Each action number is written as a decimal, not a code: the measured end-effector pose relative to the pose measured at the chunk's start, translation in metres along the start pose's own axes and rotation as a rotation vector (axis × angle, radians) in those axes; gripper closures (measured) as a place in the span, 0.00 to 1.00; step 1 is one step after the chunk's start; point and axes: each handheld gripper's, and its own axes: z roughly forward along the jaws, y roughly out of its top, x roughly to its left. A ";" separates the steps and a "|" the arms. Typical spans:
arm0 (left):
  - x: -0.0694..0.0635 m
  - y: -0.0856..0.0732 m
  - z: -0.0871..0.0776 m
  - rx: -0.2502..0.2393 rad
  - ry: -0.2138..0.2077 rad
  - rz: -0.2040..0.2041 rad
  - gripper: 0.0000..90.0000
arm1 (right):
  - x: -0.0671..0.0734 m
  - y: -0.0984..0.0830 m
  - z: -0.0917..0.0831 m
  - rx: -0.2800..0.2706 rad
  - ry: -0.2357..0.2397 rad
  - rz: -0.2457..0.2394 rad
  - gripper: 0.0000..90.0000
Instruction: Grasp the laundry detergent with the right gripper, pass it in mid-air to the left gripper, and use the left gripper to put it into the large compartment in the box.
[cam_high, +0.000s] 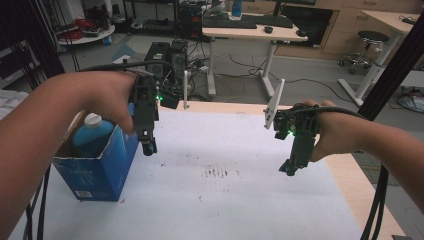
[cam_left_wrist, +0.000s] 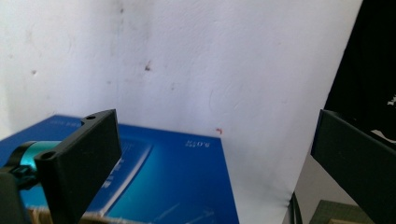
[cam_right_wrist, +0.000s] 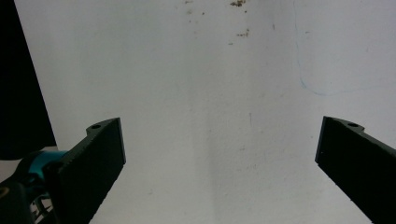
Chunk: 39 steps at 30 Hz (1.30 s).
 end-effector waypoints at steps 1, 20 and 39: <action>-0.001 0.002 0.002 0.001 -0.003 0.006 0.02 | -0.001 -0.001 0.000 0.011 -0.001 -0.001 0.01; 0.002 0.013 0.009 0.005 -0.022 0.027 0.02 | -0.008 -0.014 -0.004 0.022 -0.016 -0.003 0.01; 0.000 0.010 0.008 0.004 -0.017 0.022 0.02 | -0.006 -0.006 -0.003 0.038 -0.017 -0.018 0.01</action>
